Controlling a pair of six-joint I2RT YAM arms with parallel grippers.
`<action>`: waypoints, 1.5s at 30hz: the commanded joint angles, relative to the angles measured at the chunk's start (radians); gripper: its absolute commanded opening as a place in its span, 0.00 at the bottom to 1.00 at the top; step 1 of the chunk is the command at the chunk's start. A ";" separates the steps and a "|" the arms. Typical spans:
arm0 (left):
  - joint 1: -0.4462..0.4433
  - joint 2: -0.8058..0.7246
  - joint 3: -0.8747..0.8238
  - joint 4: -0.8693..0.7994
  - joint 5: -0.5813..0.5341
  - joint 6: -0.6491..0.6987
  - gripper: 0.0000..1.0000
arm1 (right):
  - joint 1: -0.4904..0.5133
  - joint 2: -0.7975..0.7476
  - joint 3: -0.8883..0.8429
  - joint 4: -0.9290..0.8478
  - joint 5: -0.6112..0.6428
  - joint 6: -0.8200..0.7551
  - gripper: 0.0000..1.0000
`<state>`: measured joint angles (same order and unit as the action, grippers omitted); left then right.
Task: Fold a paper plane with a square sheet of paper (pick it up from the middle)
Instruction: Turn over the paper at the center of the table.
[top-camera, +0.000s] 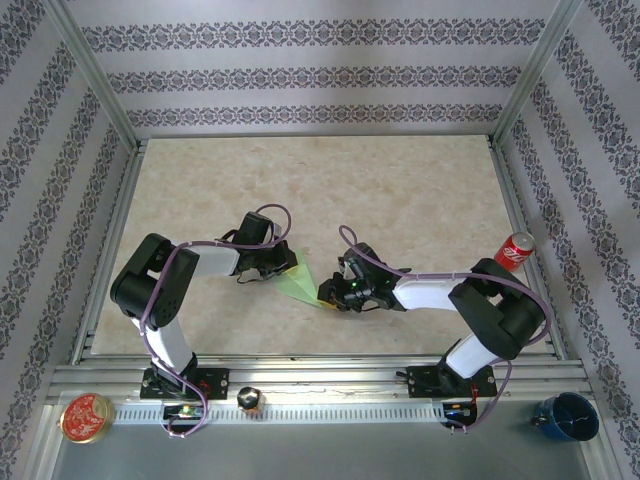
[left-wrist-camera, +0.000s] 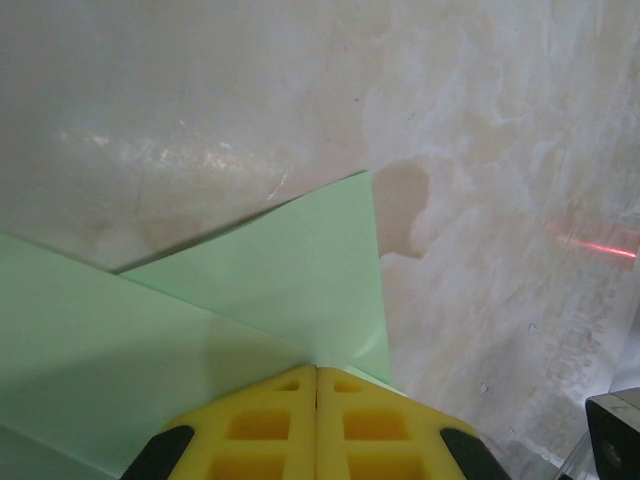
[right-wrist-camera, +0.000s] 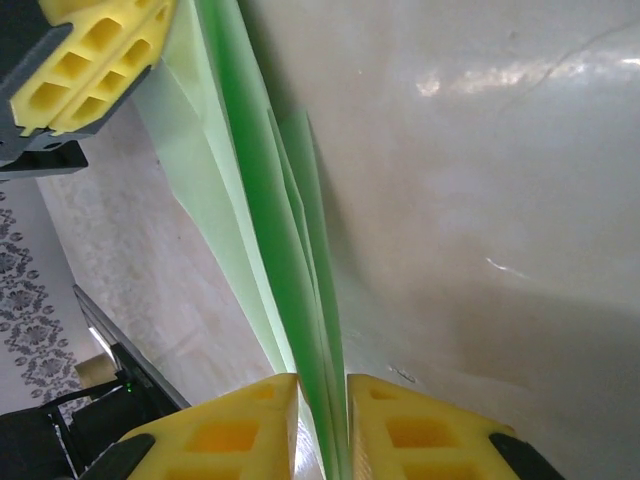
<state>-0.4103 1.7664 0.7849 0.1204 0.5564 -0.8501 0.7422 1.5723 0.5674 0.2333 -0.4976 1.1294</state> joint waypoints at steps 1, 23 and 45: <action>0.009 0.008 -0.017 -0.008 -0.009 0.001 0.06 | -0.002 0.024 0.015 0.045 -0.010 0.012 0.22; 0.011 -0.145 -0.013 0.050 0.021 -0.021 0.20 | -0.055 0.037 -0.027 0.206 -0.091 -0.031 0.00; 0.060 -0.620 -0.100 -0.095 -0.319 0.077 0.44 | 0.098 -0.223 0.401 -0.871 1.127 -0.996 0.00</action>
<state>-0.3695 1.1889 0.7074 0.0673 0.3107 -0.7918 0.8055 1.2903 0.9344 -0.4484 0.2813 0.3069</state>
